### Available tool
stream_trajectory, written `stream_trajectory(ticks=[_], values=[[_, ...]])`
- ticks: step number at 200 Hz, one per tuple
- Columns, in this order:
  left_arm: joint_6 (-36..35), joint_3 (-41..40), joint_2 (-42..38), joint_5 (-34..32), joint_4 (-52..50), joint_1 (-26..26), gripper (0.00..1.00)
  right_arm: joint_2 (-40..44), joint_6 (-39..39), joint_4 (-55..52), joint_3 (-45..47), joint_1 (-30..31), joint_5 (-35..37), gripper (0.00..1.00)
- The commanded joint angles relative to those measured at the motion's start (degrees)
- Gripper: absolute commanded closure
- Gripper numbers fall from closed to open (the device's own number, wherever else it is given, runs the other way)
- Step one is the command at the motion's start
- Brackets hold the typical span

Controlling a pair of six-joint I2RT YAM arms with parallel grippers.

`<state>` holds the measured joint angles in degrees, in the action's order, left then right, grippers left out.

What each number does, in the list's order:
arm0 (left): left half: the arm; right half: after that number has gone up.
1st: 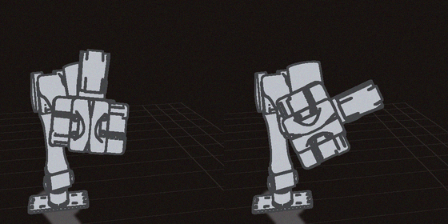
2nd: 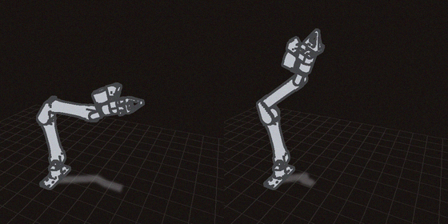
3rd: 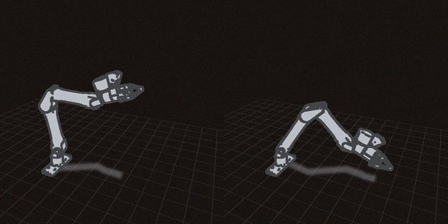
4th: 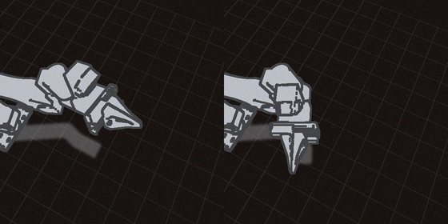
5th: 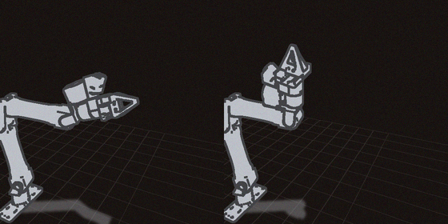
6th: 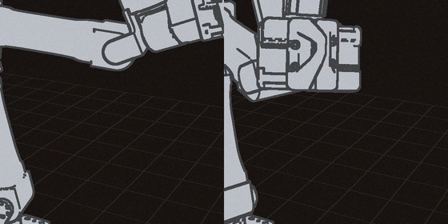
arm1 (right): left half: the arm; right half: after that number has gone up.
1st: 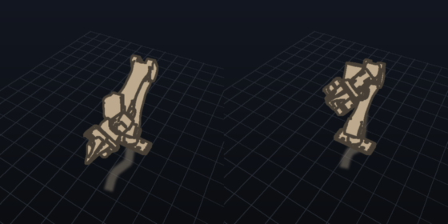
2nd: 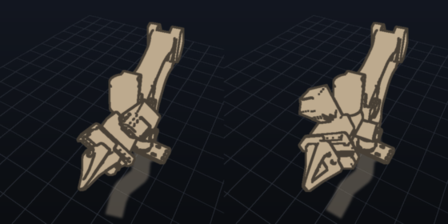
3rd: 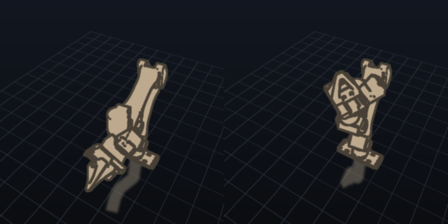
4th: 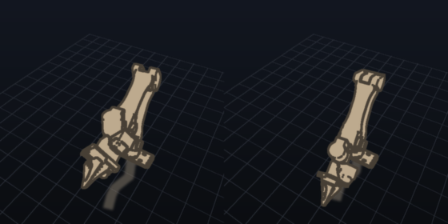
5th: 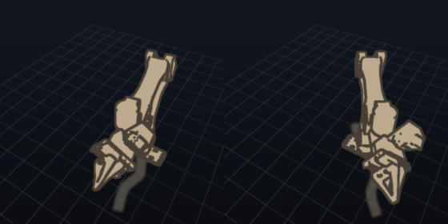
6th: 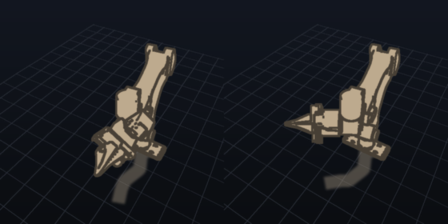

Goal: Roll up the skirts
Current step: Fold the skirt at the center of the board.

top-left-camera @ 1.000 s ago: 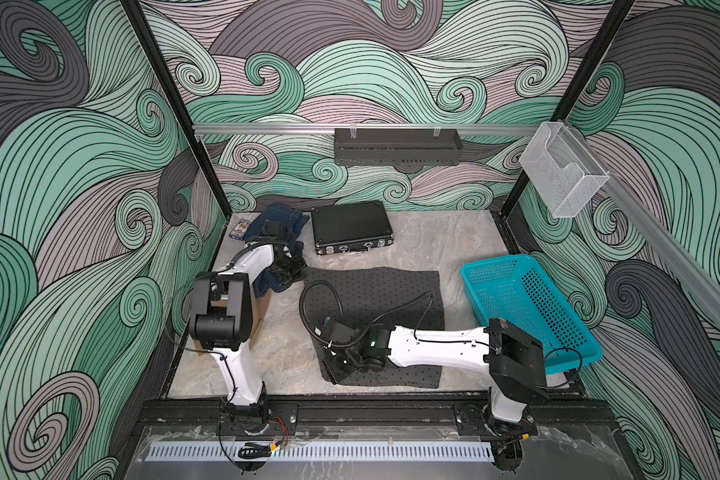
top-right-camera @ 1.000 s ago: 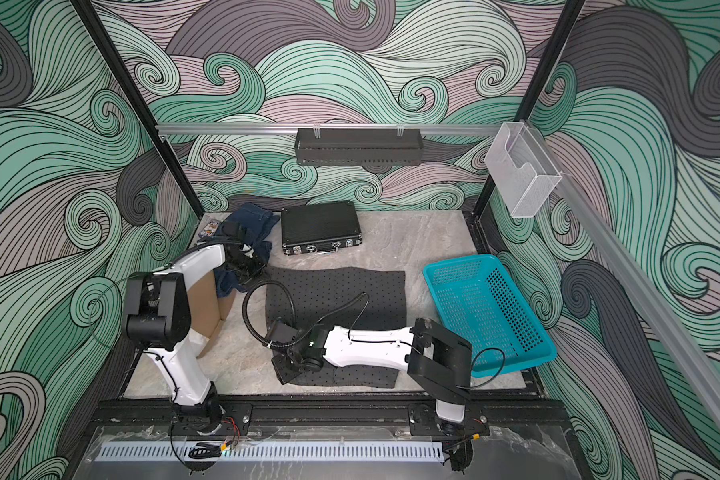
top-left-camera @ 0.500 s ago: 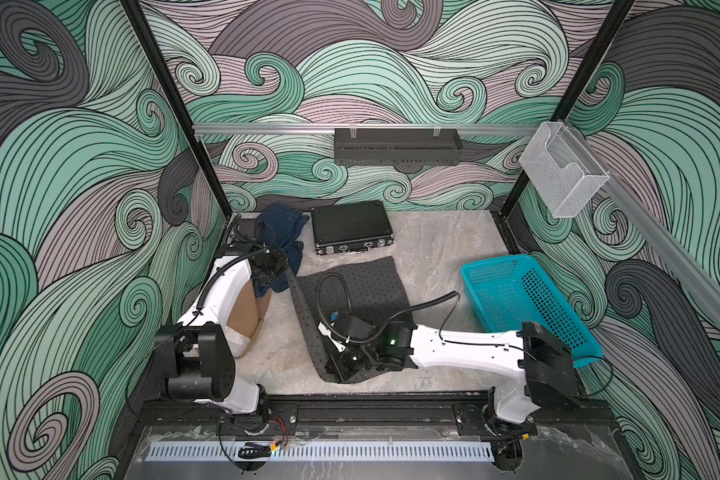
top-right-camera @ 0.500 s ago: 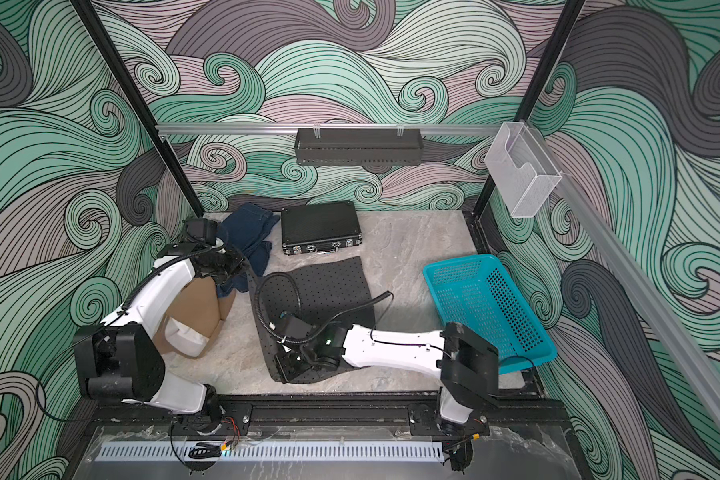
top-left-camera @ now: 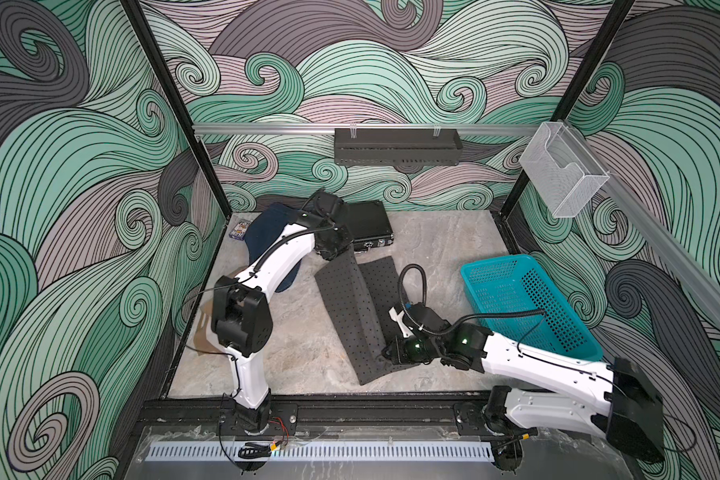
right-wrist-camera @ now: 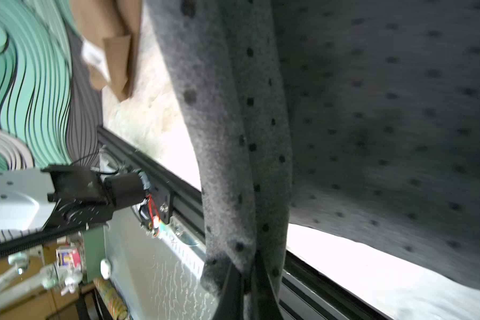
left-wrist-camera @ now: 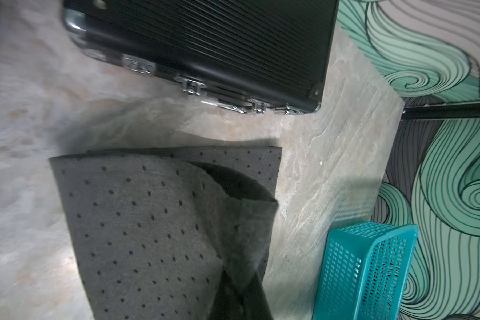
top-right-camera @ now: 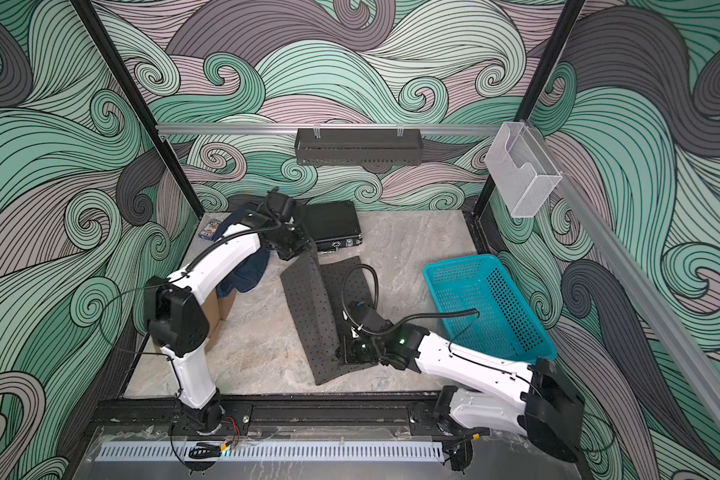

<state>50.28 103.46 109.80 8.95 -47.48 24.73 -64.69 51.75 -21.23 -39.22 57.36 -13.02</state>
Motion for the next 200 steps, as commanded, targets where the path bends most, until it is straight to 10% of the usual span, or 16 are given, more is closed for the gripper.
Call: stream_trajectory(ticks=[1, 54, 109, 157, 200], values=[[0.24, 9.50, 6.50, -3.28, -3.82, 2.18, 1.00, 2.97, 2.01, -6.80, 3.31, -3.73, -2.15, 1.00], [-3.58, 34.38, 26.00, 0.04, -12.38, 6.19, 0.97, 6.41, 0.31, -12.66, 6.69, -11.30, -3.99, 0.99], [-0.96, 39.92, 36.35, 0.38, -4.73, 7.62, 0.96, 4.57, -3.58, -14.63, 8.77, -21.14, -5.48, 0.91], [-1.52, 44.49, 39.05, 0.53, -3.04, 7.29, 0.23, 1.86, -7.10, -16.91, 7.60, -28.59, -5.27, 0.69], [-8.81, 44.27, 29.68, -1.43, -10.57, 4.00, 0.16, 6.57, -4.59, -19.20, 5.97, -32.26, 0.63, 0.51]])
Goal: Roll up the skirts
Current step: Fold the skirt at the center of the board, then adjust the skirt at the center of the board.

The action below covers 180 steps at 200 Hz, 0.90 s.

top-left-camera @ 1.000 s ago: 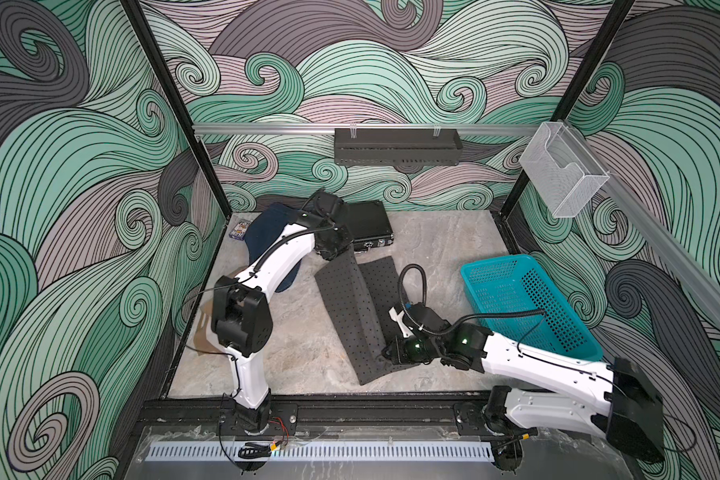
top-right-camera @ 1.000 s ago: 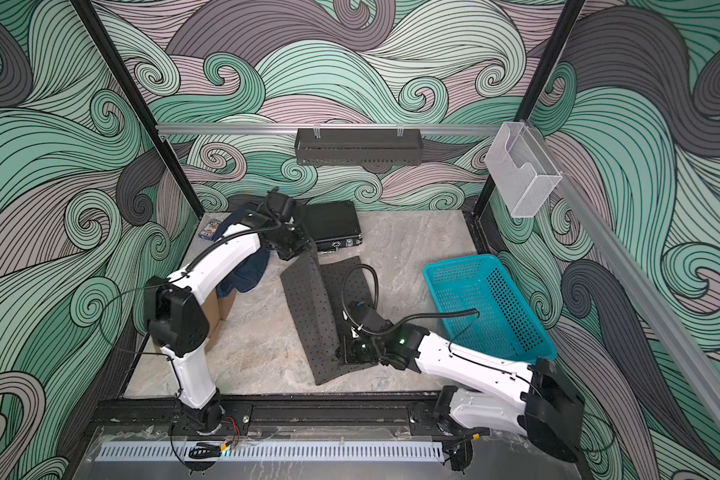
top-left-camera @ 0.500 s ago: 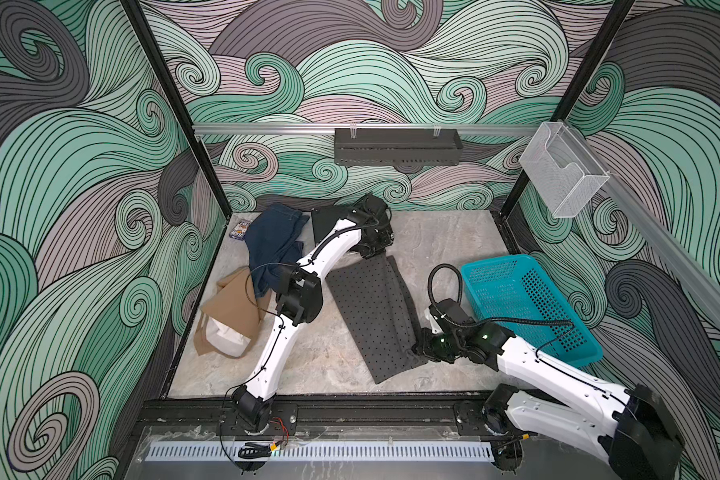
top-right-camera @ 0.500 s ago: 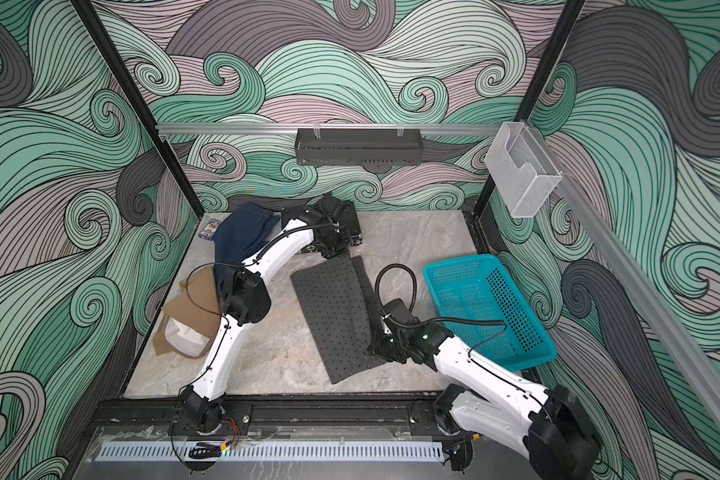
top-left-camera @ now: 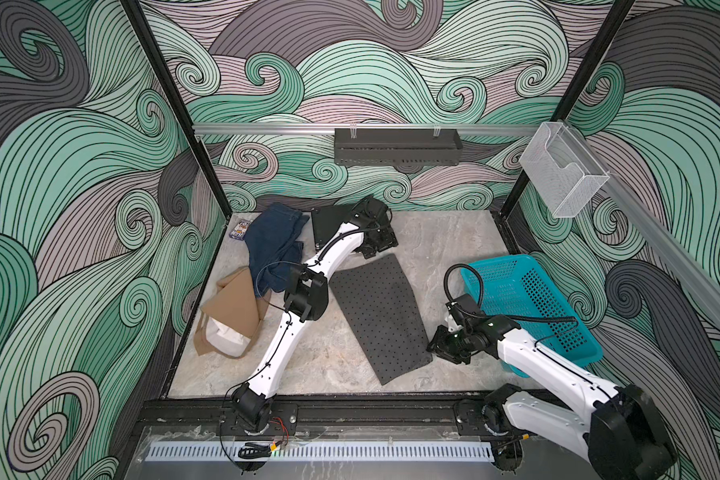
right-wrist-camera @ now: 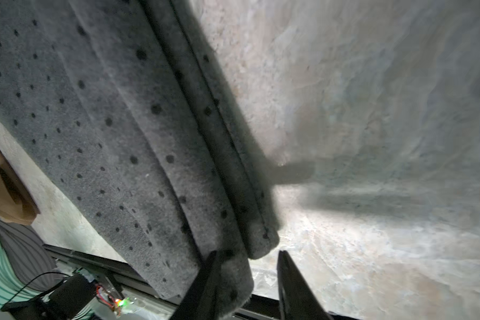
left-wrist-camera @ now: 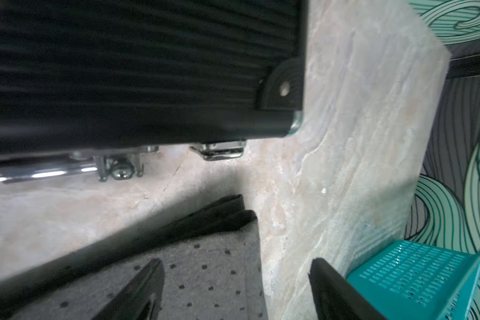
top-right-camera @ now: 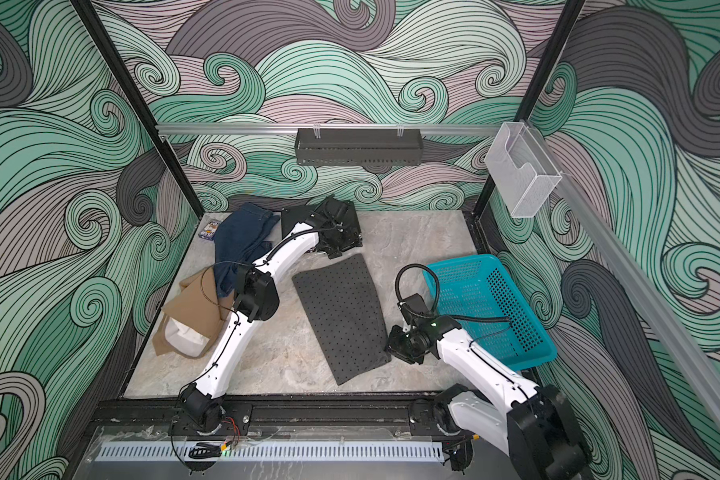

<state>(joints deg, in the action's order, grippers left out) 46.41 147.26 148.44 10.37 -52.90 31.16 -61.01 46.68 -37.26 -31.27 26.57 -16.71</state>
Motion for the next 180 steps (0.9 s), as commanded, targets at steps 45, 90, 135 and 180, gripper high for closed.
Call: stream_trajectory(ticks=[45, 90, 135, 180], values=[[-4.89, -40.66, -34.86, 1.77, 3.87, -7.42, 0.17, 9.71, -3.45, -3.28, -6.09, 1.09, 5.10, 0.52], [-1.05, -73.57, -49.04, 11.23, 19.33, -8.48, 0.19, -5.10, -9.25, -4.29, -15.48, 12.93, 1.81, 0.58], [2.89, -88.05, -48.20, 15.21, 34.41, -8.07, 0.19, -12.04, -7.05, 2.34, -10.61, 6.36, 6.24, 0.68], [4.72, -89.16, -41.41, 14.07, 42.73, -6.05, 0.23, -16.77, -8.72, 7.99, -6.24, -0.05, 0.03, 0.69]])
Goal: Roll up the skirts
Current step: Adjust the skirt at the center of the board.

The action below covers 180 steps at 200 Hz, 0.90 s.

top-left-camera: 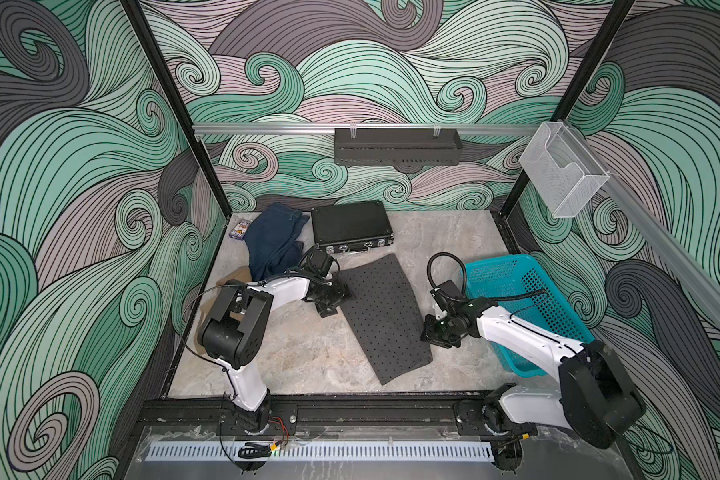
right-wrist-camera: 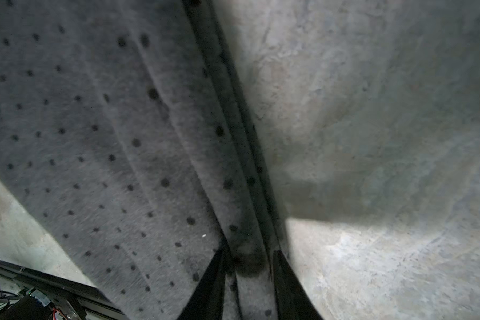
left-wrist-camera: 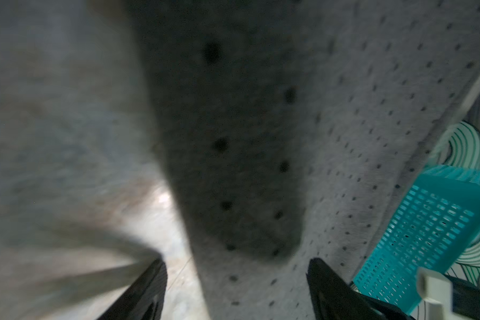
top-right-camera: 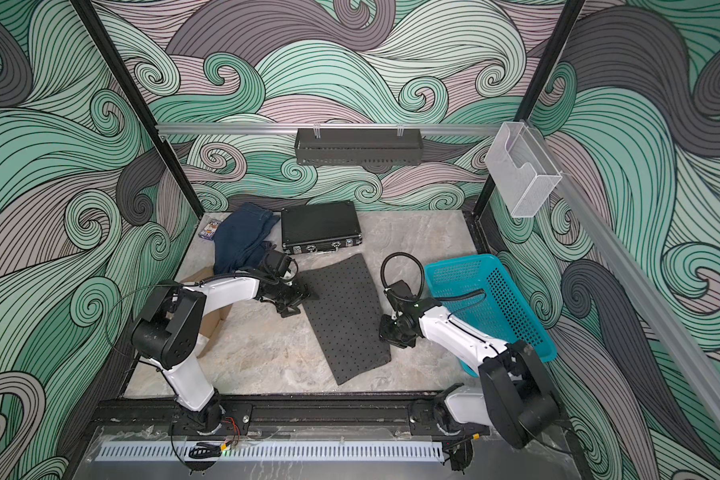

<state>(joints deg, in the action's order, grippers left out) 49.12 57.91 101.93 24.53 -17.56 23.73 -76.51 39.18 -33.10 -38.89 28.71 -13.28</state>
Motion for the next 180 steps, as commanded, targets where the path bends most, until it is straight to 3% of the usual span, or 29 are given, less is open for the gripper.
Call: stream_trajectory(ticks=[1, 22, 43, 50, 59, 88, 94, 100, 122, 147, 180], values=[[2.11, 0.14, 5.24, -0.05, 7.51, 1.39, 0.23, -1.23, -1.22, 3.83, 1.42, -2.40, -3.45, 0.70], [3.69, -0.87, 6.72, -1.81, 9.47, 1.64, 0.39, 4.85, -2.25, 3.25, 2.70, -3.95, -1.85, 0.69], [1.36, 2.03, 6.97, -6.42, 1.73, 1.63, 0.61, 13.07, -2.52, 3.37, 3.68, -3.92, 1.87, 0.61], [0.25, 3.72, 6.97, -7.50, -1.62, 1.42, 0.63, 14.31, -2.73, 2.66, 3.29, -3.92, 3.10, 0.60], [-1.59, 5.97, 6.95, -8.40, -5.88, 1.26, 0.58, 14.55, -3.75, 1.92, 2.12, -3.85, 2.90, 0.60], [-8.85, 13.00, 7.12, -8.47, -16.54, 0.48, 0.55, 9.71, -7.12, 5.10, -2.25, 1.31, -2.56, 0.65], [-10.03, 14.26, 7.37, -8.38, -18.21, 0.19, 0.60, 7.57, -7.57, 4.38, -4.06, 3.13, -2.02, 0.66], [-10.58, 15.64, 7.78, -7.90, -19.48, -0.29, 0.70, 5.76, -7.78, 4.04, -5.35, 4.28, -1.55, 0.67], [-11.45, 20.14, 10.45, -4.17, -20.76, -2.11, 0.82, -2.08, -8.03, 3.42, -7.67, 6.55, -1.19, 0.72], [-13.91, 25.16, 13.69, -3.26, -22.82, -3.76, 0.82, -7.21, -7.15, 3.89, -6.56, 6.53, 3.03, 0.75], [-15.81, 30.52, 17.88, 0.21, -22.93, -5.93, 0.65, -11.37, -4.63, 6.03, -5.91, 6.23, 8.94, 0.77]])
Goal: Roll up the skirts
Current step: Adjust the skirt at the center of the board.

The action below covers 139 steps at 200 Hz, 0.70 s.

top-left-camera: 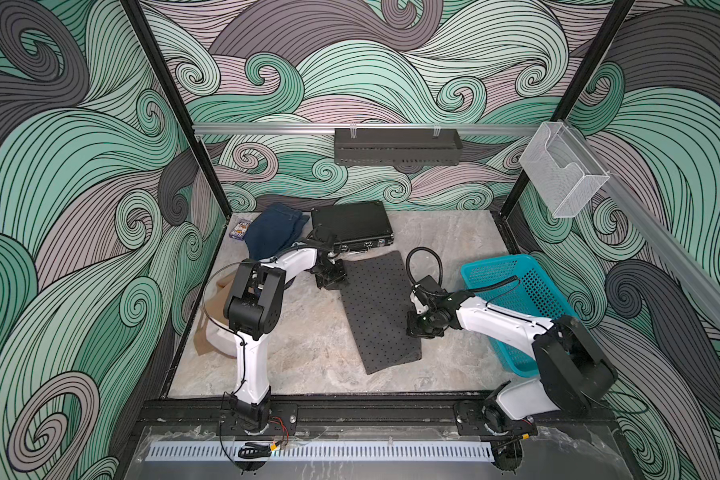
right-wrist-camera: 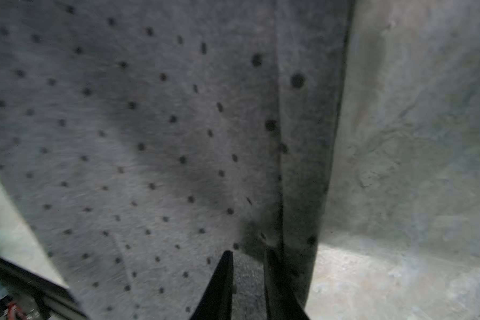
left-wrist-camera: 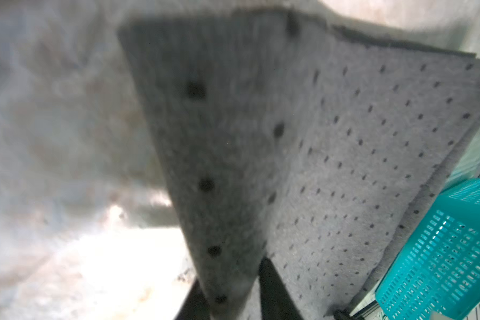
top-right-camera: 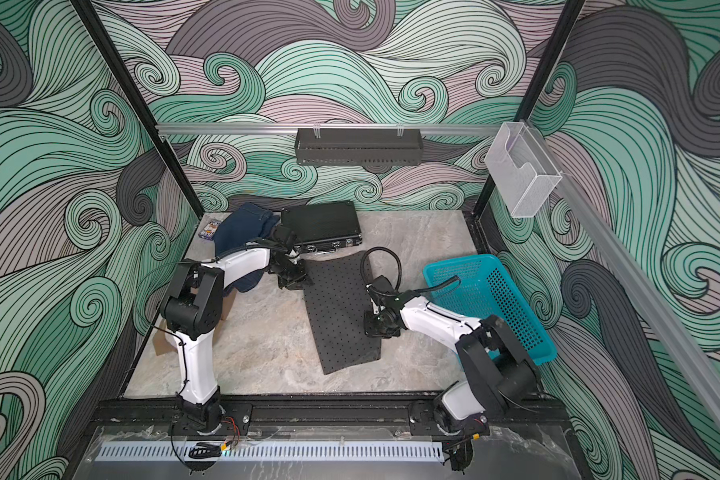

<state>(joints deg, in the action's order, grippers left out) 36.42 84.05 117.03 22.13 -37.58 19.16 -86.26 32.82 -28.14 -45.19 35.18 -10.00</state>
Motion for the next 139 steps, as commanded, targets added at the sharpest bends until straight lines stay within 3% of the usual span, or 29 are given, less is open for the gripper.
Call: stream_trajectory(ticks=[1, 28, 55, 90, 102, 119, 139], values=[[-3.25, 4.59, 2.86, 2.77, -2.88, -1.43, 0.64, -1.72, 1.81, 1.33, 0.42, -0.26, 5.46, 0.77], [-4.30, 12.51, 6.35, 5.29, -5.90, -2.87, 0.43, -3.73, 4.61, 4.11, 1.66, -0.21, 3.06, 0.78], [-6.39, 18.85, 3.58, 3.57, -13.30, -3.13, 0.29, 3.17, 5.98, 2.84, 4.14, -0.19, 9.61, 0.72], [-1.81, 4.77, -11.89, -0.38, -11.89, -2.90, 0.24, 13.22, 0.12, -3.88, 1.63, 2.06, 18.94, 0.59], [-2.61, -0.30, -17.49, -1.57, -12.07, -2.73, 0.17, 14.63, -4.35, -4.47, 0.34, 6.20, 18.84, 0.48], [-6.37, -6.75, -24.96, -5.44, -14.58, -2.13, 0.16, 14.78, -8.71, -6.46, -1.52, 14.84, 21.29, 0.37], [-10.49, -14.52, -32.88, -9.73, -15.71, -1.88, 0.16, 12.56, -11.17, -10.38, -3.89, 22.56, 21.02, 0.32]])
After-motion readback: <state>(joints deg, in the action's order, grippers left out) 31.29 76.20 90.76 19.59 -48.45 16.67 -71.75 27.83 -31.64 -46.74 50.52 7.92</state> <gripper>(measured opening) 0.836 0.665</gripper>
